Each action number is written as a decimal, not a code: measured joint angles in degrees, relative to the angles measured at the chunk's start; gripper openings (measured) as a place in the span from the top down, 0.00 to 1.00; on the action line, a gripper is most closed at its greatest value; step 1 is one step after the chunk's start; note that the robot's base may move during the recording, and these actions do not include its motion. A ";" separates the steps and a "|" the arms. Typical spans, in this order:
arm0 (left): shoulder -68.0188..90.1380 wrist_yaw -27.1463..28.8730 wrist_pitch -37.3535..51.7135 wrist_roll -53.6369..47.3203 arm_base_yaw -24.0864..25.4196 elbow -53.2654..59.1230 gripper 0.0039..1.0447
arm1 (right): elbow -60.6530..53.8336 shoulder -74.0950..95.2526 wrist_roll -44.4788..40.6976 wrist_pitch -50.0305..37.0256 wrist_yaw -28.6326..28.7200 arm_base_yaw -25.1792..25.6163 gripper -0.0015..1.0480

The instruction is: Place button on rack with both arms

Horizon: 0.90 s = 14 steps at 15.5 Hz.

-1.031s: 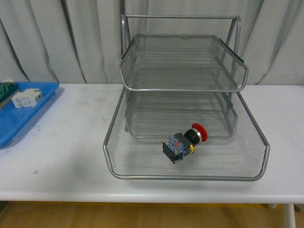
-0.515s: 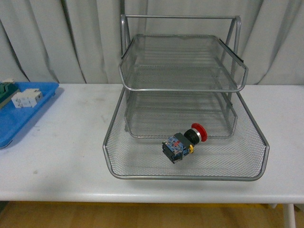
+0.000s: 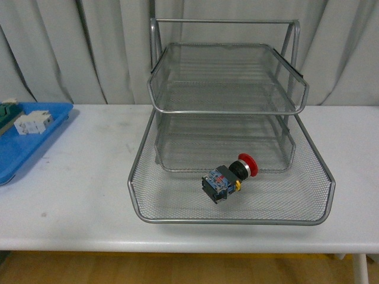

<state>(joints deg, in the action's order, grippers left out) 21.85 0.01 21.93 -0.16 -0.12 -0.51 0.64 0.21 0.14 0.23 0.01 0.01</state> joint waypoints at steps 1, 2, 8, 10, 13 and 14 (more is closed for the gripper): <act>-1.51 0.00 -1.86 -0.02 0.00 0.00 0.99 | 0.00 0.00 0.00 0.00 0.00 0.00 0.06; -3.34 0.00 -3.39 -0.02 0.00 0.00 0.99 | 0.00 0.00 0.00 0.00 0.00 0.00 0.06; -10.47 0.00 -10.51 -0.02 0.00 0.00 0.99 | 0.00 0.00 0.00 -0.02 0.00 0.00 0.06; -12.13 0.00 -12.15 -0.02 0.00 0.00 0.99 | 0.00 0.00 0.00 -0.02 0.00 0.00 0.06; -21.33 0.24 -21.68 -0.02 0.00 -0.04 0.99 | 0.00 0.00 0.00 -0.02 0.00 0.00 0.06; -21.33 0.00 -22.14 0.00 0.00 -0.02 0.99 | 0.00 0.02 0.00 -0.02 0.00 0.00 0.06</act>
<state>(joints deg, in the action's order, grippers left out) 0.51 0.01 -0.21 -0.16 -0.12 -0.54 0.64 0.23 0.14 0.21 0.01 0.01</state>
